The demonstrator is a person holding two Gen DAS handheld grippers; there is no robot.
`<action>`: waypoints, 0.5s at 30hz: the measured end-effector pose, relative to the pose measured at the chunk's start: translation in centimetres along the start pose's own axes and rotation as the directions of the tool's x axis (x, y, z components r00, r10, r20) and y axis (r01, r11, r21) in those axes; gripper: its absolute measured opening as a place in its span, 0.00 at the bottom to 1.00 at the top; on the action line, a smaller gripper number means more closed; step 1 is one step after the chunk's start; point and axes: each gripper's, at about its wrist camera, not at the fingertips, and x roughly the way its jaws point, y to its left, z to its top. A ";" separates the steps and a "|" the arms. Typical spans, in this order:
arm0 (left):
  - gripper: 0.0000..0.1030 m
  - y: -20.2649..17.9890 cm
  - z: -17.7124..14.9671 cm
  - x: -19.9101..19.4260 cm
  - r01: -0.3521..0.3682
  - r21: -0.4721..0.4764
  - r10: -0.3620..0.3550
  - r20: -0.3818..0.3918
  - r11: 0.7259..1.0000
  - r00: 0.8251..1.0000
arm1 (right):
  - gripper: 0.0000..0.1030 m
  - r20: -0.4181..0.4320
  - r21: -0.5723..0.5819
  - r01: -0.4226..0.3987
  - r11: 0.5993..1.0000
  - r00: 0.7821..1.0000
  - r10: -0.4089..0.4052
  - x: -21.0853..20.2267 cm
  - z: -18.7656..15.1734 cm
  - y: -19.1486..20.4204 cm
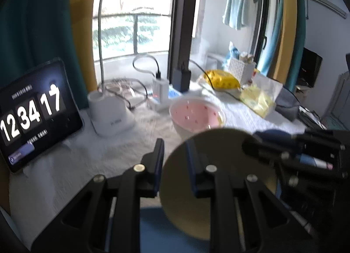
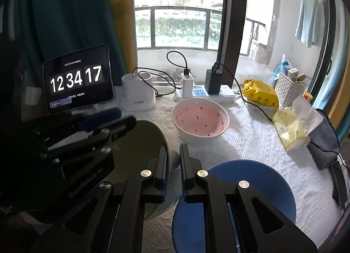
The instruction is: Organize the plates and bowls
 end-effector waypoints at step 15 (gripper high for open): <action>0.11 2.0 -2.3 2.6 0.082 -0.113 -0.098 -0.151 0.990 0.984 | 0.11 -0.005 0.008 0.018 1.000 1.000 -0.018 0.6 0.0 -0.4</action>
